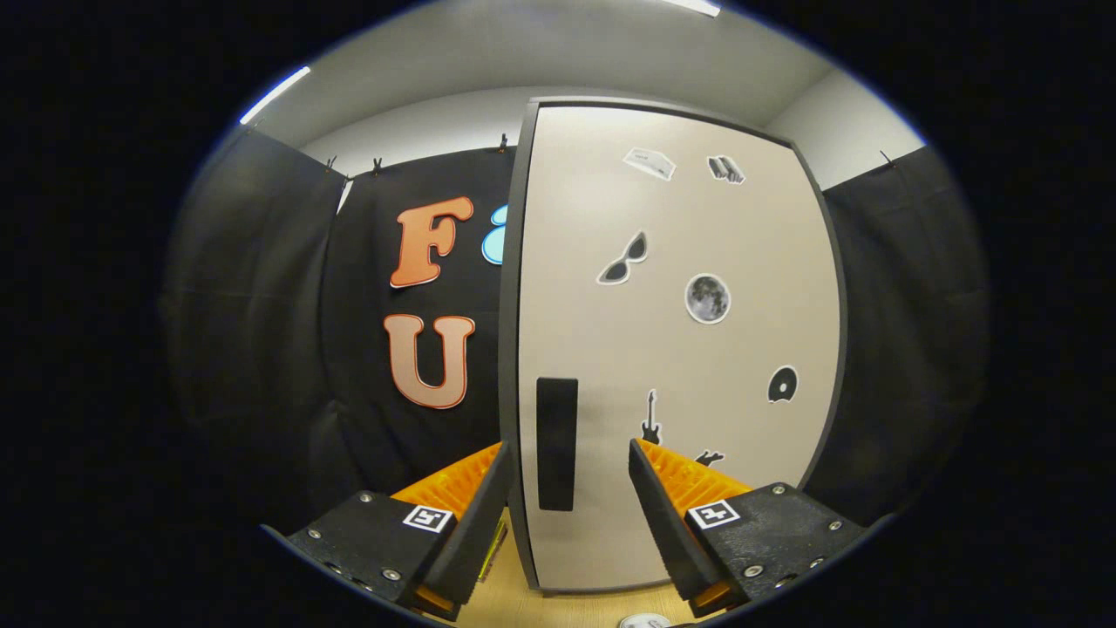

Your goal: Open the shoe cabinet door, grab the shoes and put them into the shoe cabinet, then close the shoe cabinet door.

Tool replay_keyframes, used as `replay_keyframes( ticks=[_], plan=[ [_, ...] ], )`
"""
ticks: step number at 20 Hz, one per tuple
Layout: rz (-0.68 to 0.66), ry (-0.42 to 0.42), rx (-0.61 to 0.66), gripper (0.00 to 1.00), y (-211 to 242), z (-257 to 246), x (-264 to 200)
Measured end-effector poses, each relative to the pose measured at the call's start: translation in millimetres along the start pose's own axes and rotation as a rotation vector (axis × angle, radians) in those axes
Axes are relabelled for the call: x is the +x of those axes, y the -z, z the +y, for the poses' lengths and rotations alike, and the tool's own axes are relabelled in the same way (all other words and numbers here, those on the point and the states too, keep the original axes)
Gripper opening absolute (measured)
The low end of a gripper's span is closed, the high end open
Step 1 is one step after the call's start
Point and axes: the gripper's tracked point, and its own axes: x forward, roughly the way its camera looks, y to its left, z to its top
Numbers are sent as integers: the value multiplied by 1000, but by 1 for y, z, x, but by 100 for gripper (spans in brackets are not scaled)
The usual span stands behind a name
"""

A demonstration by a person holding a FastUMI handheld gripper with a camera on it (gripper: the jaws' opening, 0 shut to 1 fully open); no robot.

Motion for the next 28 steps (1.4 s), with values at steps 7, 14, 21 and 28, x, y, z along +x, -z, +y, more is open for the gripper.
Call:
replay_keyframes(
  ticks=[7,14,21,28],
  plan=[
    [36,5,-31,68,22,5,52],
    [45,42,-40,40,28,10,64],
    [102,31,-9,17,32,9,61],
    [66,0,-1,16,28,3,28]
  ],
)
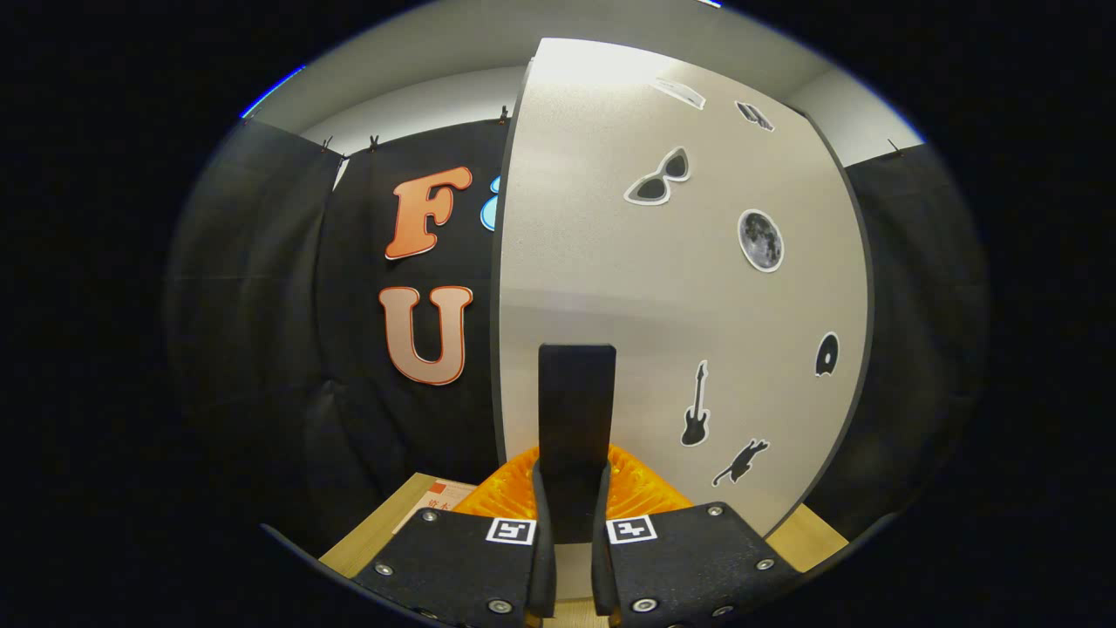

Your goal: Open the shoe cabinet door, grab the shoes and put them into the shoe cabinet, then close the shoe cabinet door.

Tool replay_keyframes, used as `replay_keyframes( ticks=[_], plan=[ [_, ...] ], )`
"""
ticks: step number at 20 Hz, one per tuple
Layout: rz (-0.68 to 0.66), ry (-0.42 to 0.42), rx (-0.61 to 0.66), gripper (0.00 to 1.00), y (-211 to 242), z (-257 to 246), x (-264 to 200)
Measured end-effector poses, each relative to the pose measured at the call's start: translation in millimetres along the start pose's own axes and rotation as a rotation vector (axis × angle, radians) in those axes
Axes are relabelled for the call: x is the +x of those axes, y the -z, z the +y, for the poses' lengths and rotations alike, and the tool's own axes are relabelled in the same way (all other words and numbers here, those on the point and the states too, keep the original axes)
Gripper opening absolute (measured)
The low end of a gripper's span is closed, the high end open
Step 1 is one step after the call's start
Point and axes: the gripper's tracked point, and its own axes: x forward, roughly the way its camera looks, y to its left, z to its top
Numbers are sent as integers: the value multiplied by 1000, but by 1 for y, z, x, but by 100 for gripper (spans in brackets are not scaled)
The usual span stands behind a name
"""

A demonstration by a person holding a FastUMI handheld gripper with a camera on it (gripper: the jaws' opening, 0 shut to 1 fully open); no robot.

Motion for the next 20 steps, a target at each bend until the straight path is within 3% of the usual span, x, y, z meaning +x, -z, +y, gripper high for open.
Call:
replay_keyframes(
  ticks=[12,20],
  plan=[
    [-2,14,-1,15,-3,-30,-58],
    [-3,-86,14,15,3,-67,-86]
  ],
)
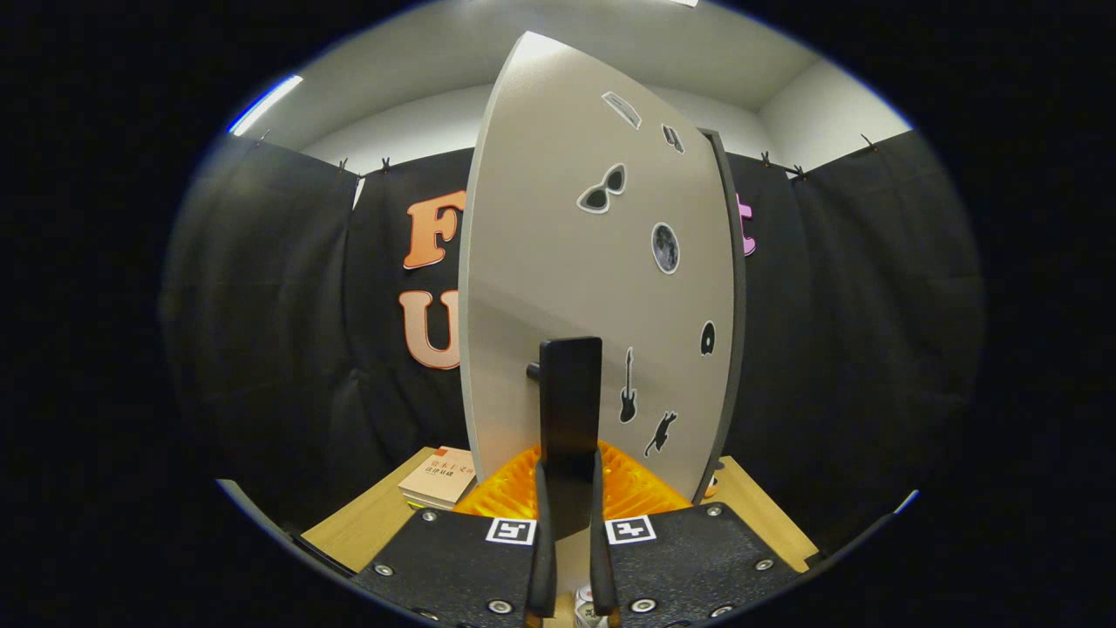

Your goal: Open the shoe cabinet door, grab the shoes and put them into the shoe cabinet, then close the shoe cabinet door.

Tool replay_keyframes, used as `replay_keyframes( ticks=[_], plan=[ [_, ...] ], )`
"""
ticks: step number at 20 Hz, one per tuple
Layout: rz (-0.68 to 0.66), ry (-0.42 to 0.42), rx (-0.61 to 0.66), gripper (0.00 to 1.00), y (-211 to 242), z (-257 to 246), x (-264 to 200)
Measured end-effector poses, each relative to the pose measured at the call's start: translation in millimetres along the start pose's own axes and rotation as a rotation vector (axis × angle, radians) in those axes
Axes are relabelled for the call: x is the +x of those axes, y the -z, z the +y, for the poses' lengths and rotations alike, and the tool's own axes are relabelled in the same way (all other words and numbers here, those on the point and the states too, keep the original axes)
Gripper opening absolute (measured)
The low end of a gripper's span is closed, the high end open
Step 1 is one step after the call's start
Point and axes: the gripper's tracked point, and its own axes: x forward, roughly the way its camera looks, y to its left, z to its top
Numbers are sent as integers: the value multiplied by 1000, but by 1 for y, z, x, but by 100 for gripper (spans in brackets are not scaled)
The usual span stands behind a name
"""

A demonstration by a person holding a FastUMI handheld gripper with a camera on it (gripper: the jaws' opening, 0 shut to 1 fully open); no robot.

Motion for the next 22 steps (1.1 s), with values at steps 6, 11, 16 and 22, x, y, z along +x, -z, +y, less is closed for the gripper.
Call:
replay_keyframes(
  ticks=[6,11,16,22],
  plan=[
    [-23,-21,29,15,-1,-40,-16],
    [-40,-25,35,14,-2,-59,-22],
    [-43,-7,40,14,-2,-78,-25],
    [-44,22,5,13,-2,-100,-26]
  ],
)
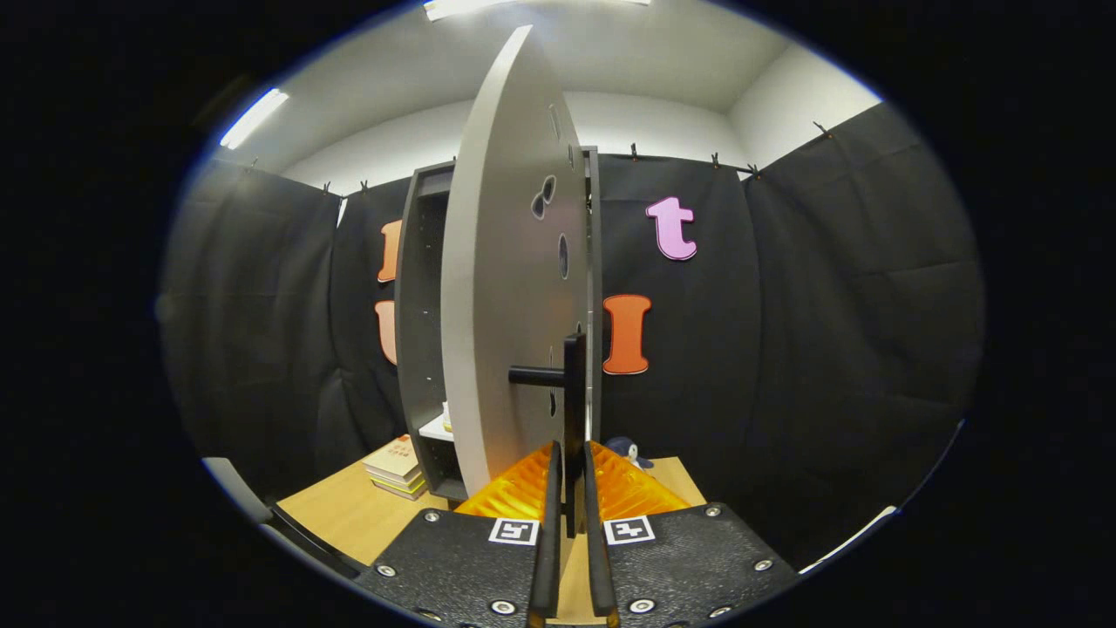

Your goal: Open the shoe cabinet door, grab the shoes and put them into the shoe cabinet, then close the shoe cabinet door.

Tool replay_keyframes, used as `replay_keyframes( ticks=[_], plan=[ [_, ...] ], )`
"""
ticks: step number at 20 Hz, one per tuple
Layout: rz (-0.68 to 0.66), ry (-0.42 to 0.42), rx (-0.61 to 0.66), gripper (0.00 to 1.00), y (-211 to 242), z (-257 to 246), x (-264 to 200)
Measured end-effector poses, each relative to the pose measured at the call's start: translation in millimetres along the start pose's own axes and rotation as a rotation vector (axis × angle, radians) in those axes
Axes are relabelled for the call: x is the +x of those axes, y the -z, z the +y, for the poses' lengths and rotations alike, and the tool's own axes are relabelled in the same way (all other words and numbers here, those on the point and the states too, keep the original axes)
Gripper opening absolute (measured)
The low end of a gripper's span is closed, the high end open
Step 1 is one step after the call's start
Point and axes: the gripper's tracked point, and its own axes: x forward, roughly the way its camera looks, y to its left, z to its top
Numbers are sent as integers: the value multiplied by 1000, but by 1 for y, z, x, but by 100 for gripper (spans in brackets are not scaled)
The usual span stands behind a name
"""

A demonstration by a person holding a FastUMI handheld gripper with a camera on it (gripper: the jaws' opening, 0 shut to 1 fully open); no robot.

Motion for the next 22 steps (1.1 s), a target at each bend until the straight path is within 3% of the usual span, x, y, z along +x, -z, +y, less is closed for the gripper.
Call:
replay_keyframes(
  ticks=[7,14,16,17,20,22],
  plan=[
    [1,106,-62,9,-1,-28,-3],
    [-12,184,-2,9,-6,-26,-10],
    [-11,218,5,15,-6,-27,-20],
    [0,221,19,25,-3,-22,-23],
    [43,155,67,41,8,13,-36],
    [65,163,56,48,18,30,-47]
  ],
)
